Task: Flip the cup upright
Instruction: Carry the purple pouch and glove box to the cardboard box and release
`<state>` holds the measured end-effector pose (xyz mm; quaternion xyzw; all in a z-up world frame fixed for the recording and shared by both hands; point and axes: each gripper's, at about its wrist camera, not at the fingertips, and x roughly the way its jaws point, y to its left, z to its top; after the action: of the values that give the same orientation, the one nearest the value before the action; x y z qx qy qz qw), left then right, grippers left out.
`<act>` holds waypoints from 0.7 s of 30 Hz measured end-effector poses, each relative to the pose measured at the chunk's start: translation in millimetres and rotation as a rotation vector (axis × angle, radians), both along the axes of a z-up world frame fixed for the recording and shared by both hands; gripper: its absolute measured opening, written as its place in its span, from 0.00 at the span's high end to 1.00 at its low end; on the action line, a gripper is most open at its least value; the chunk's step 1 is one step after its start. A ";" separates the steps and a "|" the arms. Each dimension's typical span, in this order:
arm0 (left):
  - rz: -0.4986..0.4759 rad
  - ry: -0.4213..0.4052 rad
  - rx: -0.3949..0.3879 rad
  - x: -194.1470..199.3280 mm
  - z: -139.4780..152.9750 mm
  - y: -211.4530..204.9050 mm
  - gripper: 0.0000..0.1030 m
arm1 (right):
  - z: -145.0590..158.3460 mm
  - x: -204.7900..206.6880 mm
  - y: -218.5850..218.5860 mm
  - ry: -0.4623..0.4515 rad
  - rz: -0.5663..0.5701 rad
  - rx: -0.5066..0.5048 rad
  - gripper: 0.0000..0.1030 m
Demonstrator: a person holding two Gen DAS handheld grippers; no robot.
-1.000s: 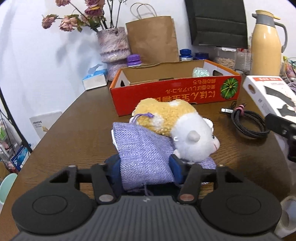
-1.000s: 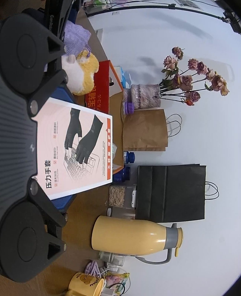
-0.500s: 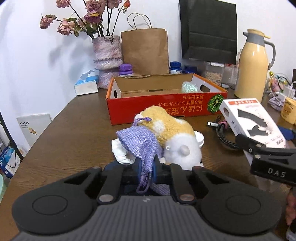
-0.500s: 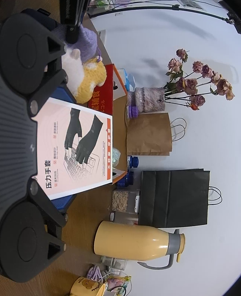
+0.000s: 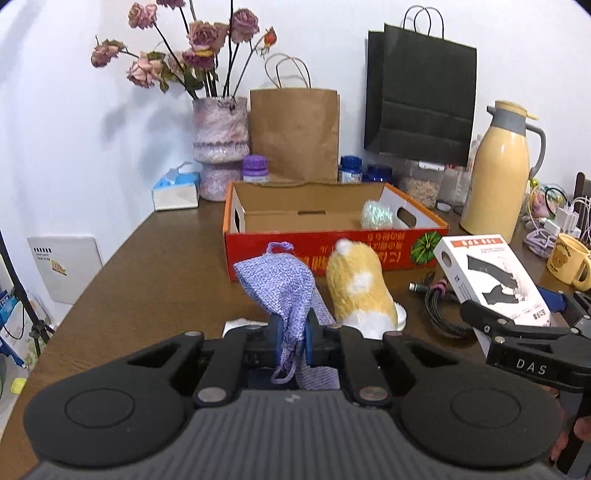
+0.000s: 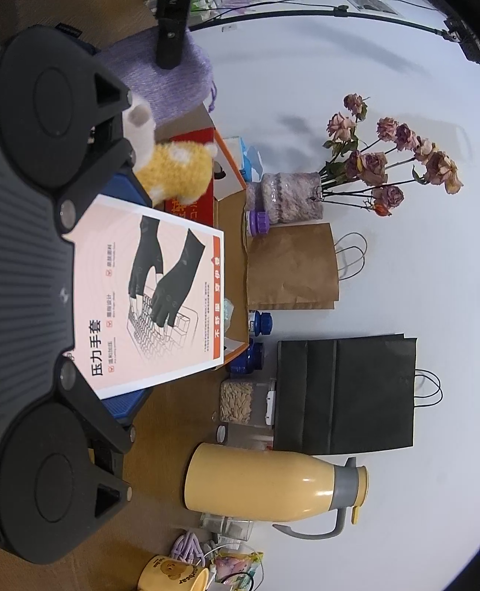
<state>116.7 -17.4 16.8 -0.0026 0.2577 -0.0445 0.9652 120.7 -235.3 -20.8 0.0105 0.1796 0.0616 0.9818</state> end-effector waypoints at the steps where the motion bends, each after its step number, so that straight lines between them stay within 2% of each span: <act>1: 0.001 -0.007 -0.001 -0.3 2.4 0.9 0.89 | 1.0 0.6 0.7 0.000 0.003 0.000 0.07; 21: -0.012 -0.117 -0.050 25.6 46.1 2.2 0.89 | 42.8 31.1 10.6 -0.030 0.055 0.009 0.07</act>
<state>142.2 -15.2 62.8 -0.0227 0.1997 -0.0568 0.9779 151.8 -224.7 22.0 0.0090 0.1646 0.0894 0.9823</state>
